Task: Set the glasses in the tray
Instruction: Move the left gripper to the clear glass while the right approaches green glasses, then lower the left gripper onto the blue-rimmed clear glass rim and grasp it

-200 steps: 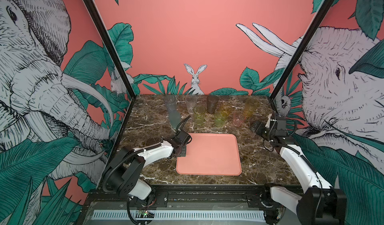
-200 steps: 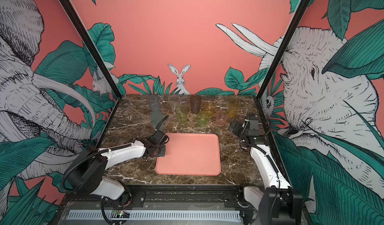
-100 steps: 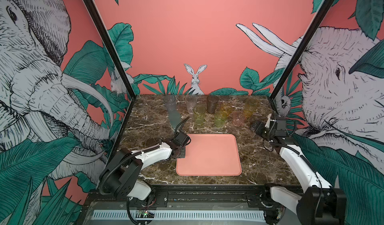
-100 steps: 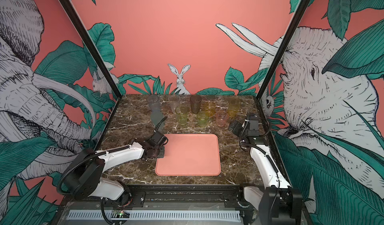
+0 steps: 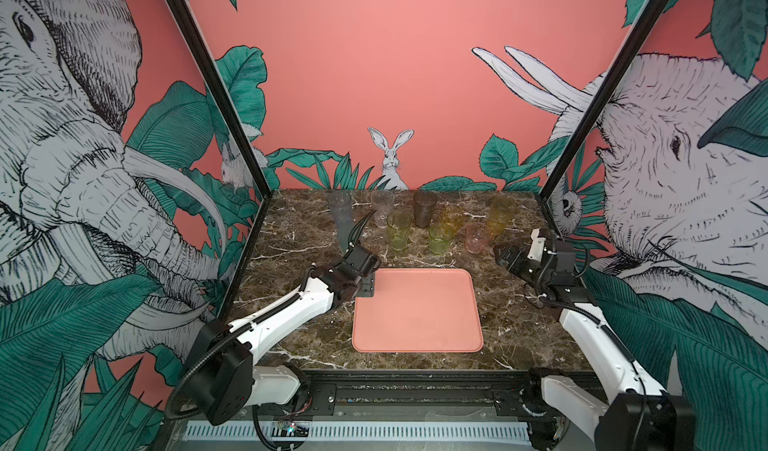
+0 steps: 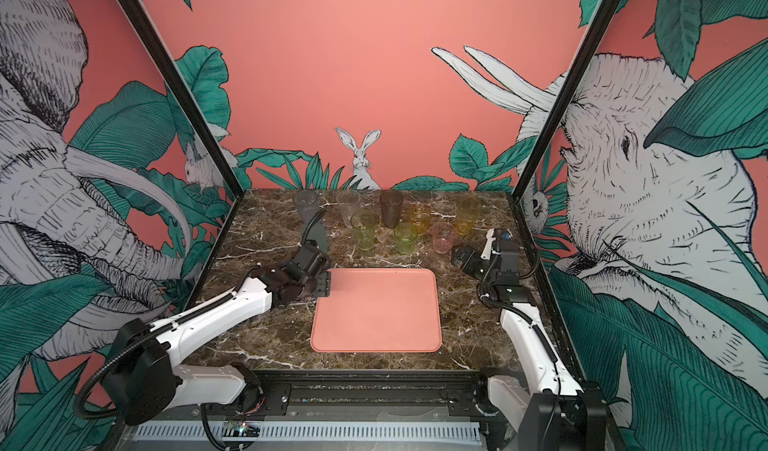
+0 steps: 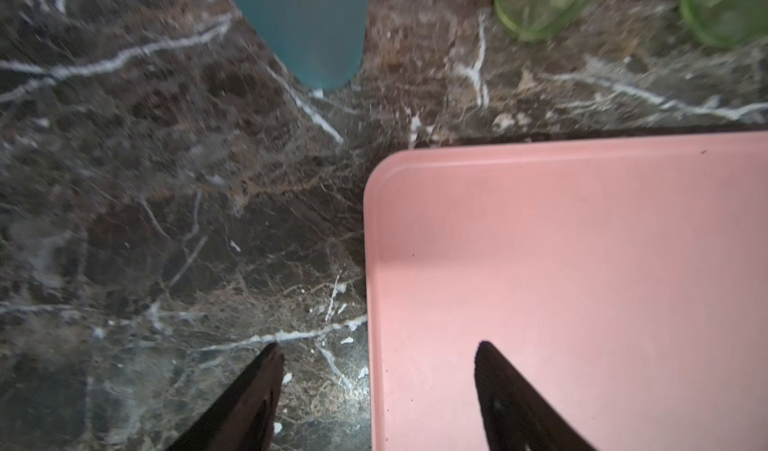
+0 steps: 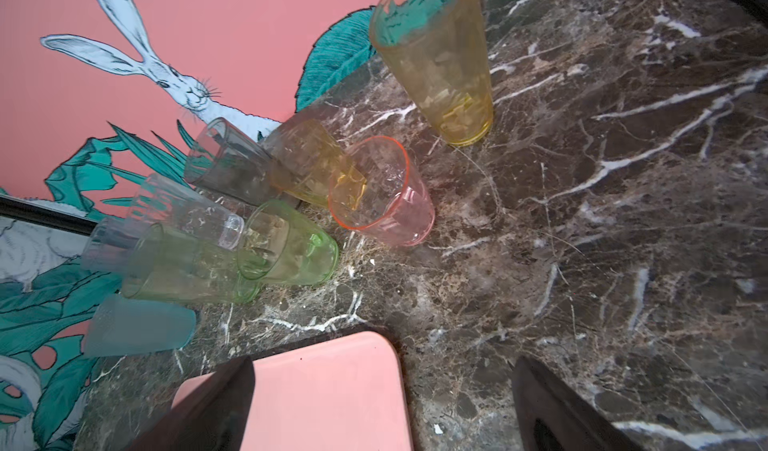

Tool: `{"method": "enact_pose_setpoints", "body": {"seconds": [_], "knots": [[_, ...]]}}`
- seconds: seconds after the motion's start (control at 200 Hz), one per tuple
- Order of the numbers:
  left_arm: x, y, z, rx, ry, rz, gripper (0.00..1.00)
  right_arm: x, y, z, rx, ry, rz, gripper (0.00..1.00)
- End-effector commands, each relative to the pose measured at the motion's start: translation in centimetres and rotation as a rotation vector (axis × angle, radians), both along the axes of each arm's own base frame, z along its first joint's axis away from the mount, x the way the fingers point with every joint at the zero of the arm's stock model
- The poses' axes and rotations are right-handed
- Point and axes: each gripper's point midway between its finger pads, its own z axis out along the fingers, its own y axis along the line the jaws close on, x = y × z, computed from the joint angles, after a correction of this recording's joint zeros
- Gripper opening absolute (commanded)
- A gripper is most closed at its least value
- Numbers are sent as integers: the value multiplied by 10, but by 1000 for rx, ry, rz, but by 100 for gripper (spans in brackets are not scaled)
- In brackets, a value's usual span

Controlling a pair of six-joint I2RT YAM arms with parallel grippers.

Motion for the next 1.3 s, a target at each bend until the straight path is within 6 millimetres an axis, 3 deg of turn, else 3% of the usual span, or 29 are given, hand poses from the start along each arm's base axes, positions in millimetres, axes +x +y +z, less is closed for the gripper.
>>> {"method": "enact_pose_setpoints", "body": {"seconds": [0.0, 0.185, 0.36, 0.595, 0.755, 0.915, 1.121, 1.296], "knots": [[5, 15, 32, 24, -53, 20, 81, 7, 10, 15, 36, -79, 47, 98], [29, 23, 78, 9, -167, 52, 85, 9, 20, 15, 37, -102, 80, 98], [55, 34, 102, -10, -221, 94, 87, 9, 39, 18, 5, -150, 136, 98], [90, 55, 113, -27, -231, 174, 88, 8, 76, 14, -67, -200, 237, 97], [115, 70, 119, -72, -250, 225, 88, 6, 106, 4, -190, -204, 316, 97], [140, 81, 128, -100, -278, 258, 88, 7, 125, -7, -230, -195, 359, 97], [167, 90, 125, -140, -267, 303, 88, 5, 159, -22, -289, -169, 461, 97], [189, 93, 119, -165, -260, 327, 87, 5, 175, -41, -422, -107, 511, 98]]}}
